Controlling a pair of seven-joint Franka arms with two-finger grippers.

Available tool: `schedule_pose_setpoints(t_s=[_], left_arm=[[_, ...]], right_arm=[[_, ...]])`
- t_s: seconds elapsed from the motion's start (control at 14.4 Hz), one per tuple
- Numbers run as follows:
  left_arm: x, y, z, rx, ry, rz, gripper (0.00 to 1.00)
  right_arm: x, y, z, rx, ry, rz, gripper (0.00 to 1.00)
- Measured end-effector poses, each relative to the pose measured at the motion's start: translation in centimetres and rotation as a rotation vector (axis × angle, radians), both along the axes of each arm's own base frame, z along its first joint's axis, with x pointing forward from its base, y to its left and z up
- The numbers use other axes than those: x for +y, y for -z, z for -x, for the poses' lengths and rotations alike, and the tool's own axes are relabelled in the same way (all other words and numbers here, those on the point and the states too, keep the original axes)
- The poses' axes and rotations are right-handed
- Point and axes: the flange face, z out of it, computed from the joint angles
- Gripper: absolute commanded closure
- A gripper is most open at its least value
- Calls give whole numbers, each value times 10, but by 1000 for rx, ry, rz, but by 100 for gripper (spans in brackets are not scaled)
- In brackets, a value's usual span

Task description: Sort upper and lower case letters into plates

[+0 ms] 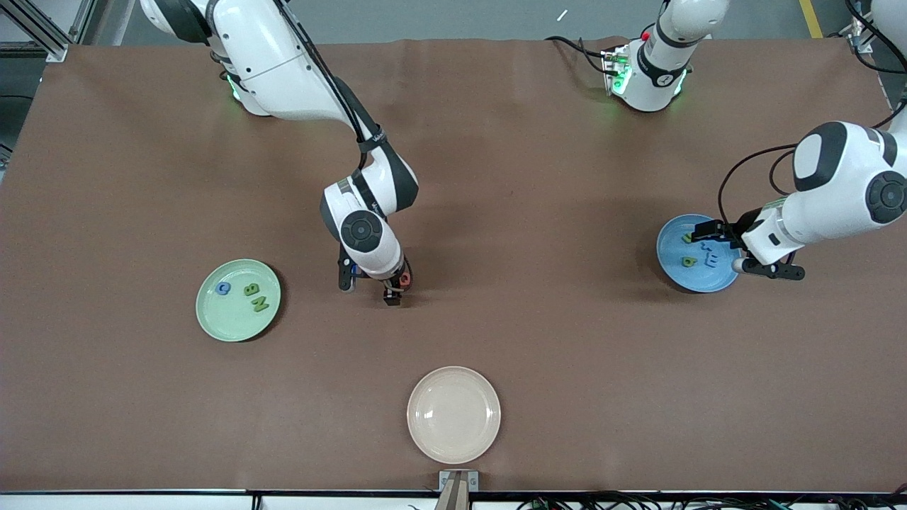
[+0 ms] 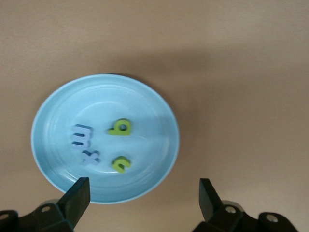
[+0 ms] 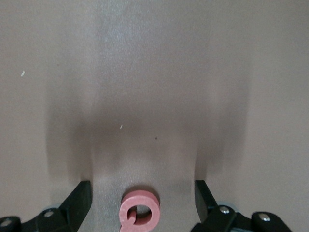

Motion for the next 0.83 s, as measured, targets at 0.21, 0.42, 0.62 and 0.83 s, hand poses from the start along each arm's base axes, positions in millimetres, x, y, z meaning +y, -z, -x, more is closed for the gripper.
schedule_pose_setpoints(t_s=[0.21,0.42,0.62,0.83], left_arm=[[-35,-27,1,-27,1,-29,1],[-41,-41,10,-64,-24,-43,1],[-31,-51,15,-88,-53,-83,1],[-17,-98,-1,-102,-108,-97,1]], right_arm=[[12,-3,5,-6,-8,-4,31],[15,-5,5,-14,-9,-8,61],[13,-9,0,-22,-4,-8,97],[6,-9,-5,-23,7,-5,100]])
